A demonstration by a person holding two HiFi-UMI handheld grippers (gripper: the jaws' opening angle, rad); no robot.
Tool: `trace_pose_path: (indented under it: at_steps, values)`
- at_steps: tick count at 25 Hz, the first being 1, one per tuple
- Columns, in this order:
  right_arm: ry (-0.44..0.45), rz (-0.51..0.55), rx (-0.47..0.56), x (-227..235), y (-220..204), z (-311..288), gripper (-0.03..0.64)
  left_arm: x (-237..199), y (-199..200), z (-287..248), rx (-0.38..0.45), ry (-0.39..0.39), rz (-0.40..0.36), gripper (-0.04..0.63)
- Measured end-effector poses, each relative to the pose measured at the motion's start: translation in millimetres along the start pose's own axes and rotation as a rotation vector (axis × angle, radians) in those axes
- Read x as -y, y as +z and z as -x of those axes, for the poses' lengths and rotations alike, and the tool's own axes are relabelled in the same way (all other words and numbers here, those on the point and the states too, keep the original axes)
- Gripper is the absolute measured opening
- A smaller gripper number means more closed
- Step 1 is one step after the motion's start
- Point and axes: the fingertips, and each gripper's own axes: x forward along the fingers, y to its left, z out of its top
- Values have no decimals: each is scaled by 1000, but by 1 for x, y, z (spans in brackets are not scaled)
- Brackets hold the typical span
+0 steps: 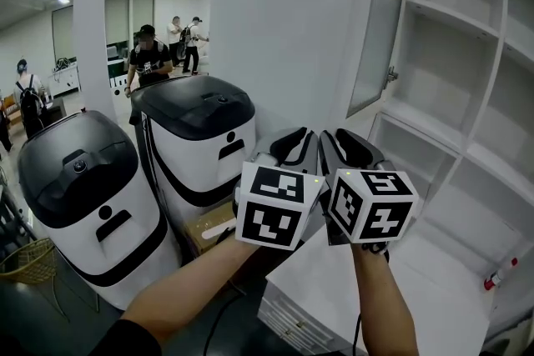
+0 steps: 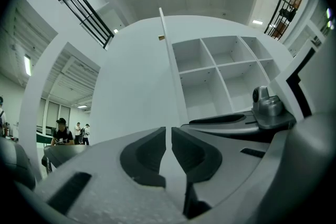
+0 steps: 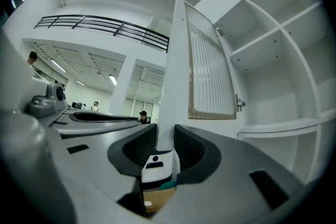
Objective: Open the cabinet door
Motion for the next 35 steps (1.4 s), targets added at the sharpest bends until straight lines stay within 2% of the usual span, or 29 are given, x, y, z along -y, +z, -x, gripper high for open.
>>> trace_pose_path:
  at_steps: [7,13,26,35]
  values:
    - [3,14,1,-8,-2,-14,112,-19,-5,8,-5,26,-7,43]
    - [-9,16,2,-7,-1,-14,114,-18,-6,7,-3,15,-6,44]
    - [-60,55,-27,5,-4,17,103,16,-11,4,-13,-65,32,43]
    - [-159,45,-56,47,-11,54,54,69,-12,-13,-21,-162,52,43]
